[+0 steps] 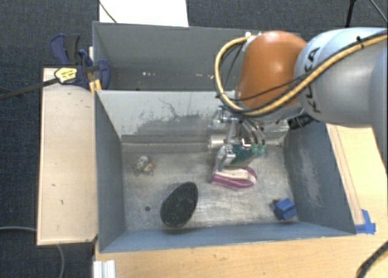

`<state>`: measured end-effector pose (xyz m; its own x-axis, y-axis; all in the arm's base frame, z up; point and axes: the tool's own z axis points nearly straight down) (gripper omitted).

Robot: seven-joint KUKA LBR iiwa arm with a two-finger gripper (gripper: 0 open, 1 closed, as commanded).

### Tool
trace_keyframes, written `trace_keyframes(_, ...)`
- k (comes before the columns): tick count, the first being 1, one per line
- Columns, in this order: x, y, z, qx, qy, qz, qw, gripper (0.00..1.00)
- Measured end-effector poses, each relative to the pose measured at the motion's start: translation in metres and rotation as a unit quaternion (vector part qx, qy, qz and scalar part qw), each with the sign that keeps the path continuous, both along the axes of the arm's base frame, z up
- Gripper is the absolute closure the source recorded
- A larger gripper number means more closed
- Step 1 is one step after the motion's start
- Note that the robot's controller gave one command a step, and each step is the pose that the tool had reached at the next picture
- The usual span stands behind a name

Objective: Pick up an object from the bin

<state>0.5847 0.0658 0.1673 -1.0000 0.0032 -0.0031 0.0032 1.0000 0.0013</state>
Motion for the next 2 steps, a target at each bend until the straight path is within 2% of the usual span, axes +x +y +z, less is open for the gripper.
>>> trace_keyframes(1, -0.0173, -0.0513, -0.0928, 0.000, 0.0013, 0.087, 0.9962, 0.00)
trace_keyframes(2, -0.0149, -0.0501, -0.0900, 0.000, -0.0021, 0.087, 0.9962, 1.00)
